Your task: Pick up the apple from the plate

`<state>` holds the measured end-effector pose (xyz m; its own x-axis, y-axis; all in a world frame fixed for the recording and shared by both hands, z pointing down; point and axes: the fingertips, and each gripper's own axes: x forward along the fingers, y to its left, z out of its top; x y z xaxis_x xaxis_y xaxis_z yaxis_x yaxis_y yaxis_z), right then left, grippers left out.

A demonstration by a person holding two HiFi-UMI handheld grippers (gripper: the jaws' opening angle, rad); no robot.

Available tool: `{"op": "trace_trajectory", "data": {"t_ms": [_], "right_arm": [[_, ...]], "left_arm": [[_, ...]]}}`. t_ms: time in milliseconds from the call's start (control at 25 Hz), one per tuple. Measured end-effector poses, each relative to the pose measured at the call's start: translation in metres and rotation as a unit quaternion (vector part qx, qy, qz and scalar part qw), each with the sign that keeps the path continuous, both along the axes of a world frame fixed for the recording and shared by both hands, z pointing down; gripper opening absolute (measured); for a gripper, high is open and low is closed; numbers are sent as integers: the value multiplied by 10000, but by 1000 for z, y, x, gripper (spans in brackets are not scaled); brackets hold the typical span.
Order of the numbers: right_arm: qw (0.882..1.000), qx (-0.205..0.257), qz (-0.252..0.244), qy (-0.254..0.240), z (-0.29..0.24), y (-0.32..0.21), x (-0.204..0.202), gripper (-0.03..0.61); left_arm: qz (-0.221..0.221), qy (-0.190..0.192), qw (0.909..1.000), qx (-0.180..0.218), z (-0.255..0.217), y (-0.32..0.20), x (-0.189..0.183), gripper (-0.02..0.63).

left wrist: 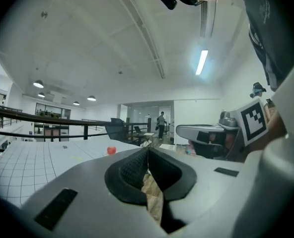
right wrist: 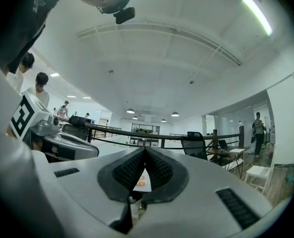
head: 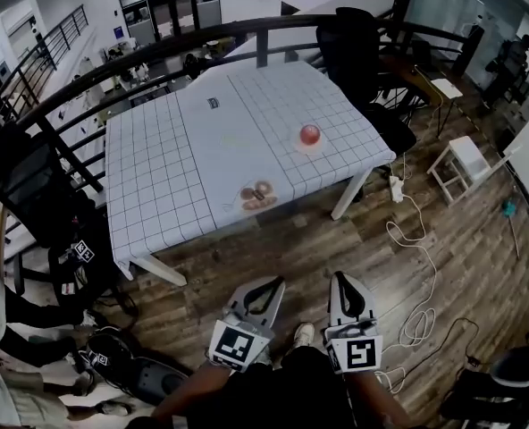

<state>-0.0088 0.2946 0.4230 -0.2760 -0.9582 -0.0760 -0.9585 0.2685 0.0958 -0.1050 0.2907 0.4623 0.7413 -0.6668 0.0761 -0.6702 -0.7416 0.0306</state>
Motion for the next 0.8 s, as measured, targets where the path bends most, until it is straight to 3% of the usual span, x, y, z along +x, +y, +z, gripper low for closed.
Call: {"op": "trace_trajectory", "data": {"t_ms": [200, 400, 800], "right_arm": [[9998, -16, -154, 133, 5, -18, 2, 23], [9995, -13, -306, -87, 5, -49, 11, 23], [9985, 33, -529, -168, 1, -130, 58, 23]], "left_arm": [[-24, -84, 10000, 49, 0, -20, 6, 23], [-155, -124, 9998, -43, 3, -50, 20, 22], [-396, -244, 9989, -20, 5, -128, 70, 23]]}}
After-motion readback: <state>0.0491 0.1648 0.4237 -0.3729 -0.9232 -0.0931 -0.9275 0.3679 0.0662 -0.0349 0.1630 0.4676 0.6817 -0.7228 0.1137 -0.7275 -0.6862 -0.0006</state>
